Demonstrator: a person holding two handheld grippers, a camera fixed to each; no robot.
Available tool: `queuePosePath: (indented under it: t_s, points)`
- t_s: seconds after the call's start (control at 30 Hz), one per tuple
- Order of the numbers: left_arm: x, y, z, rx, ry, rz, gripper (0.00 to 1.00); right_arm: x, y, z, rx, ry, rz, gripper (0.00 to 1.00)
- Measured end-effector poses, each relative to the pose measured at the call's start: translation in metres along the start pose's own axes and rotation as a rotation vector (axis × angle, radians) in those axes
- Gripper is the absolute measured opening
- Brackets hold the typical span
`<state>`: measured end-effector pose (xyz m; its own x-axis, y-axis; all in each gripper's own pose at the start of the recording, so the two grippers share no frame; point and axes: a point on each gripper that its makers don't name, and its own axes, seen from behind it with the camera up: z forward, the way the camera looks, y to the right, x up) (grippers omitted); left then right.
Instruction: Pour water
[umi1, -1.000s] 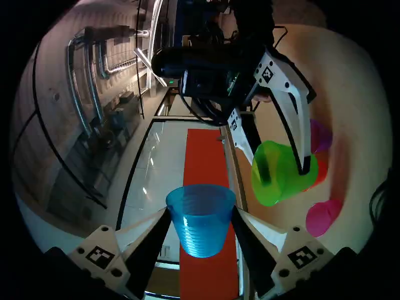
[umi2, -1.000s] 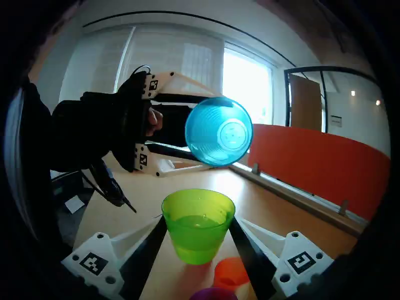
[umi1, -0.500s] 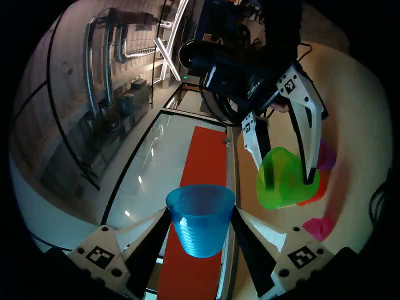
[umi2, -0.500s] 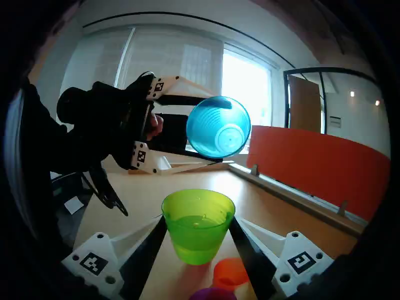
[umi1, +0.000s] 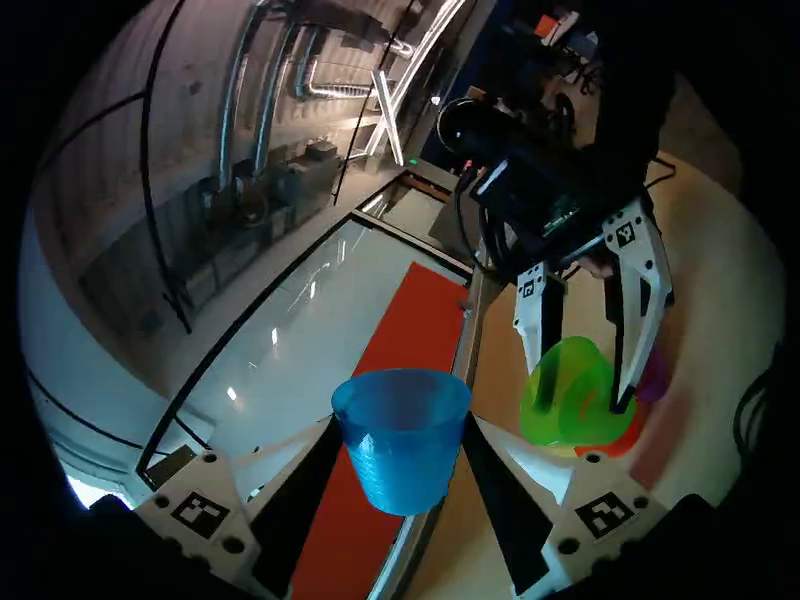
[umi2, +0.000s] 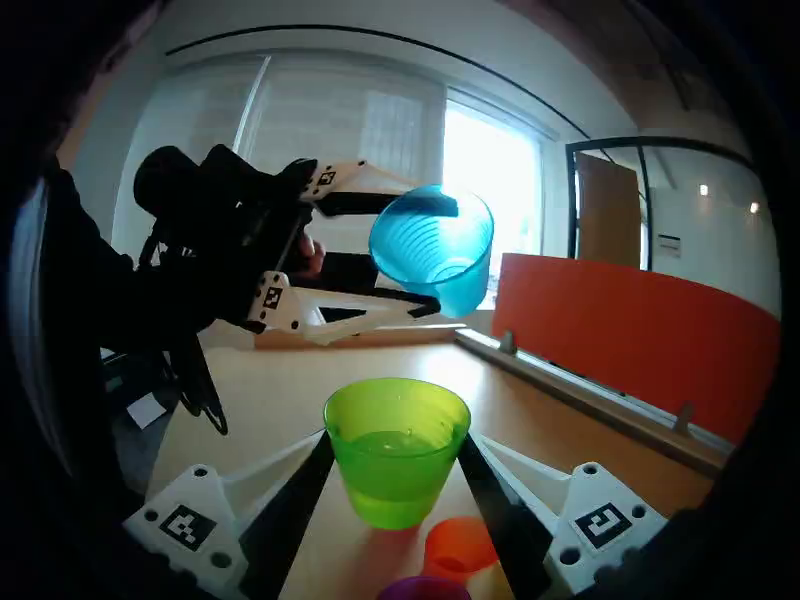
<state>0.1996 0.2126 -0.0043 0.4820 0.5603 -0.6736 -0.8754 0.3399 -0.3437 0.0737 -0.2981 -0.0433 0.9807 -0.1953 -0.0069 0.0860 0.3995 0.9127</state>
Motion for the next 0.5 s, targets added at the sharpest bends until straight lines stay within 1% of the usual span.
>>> queuePosePath:
  t_s: [0.1, 0.3, 0.37, 0.5]
  points:
    - [-0.0001, -0.0035, -0.0016, 0.007, 0.005, -0.048, 0.83, 0.0002, 0.0004, -0.0004, -0.001, 0.000, -0.001, 0.88]
    - [0.0009, -0.0051, -0.0058, 0.005, 0.012, -0.140, 0.83, 0.0023, 0.0003, 0.0006, -0.001, 0.005, -0.001, 0.88]
    - [0.0044, -0.0060, -0.0071, 0.007, 0.023, -0.178, 0.83, 0.0024, -0.0004, 0.0005, 0.000, 0.005, -0.003, 0.88]
    - [0.0088, -0.0098, -0.0086, 0.009, 0.040, -0.275, 0.83, 0.0029, -0.0003, -0.0002, -0.001, 0.004, -0.004, 0.88]
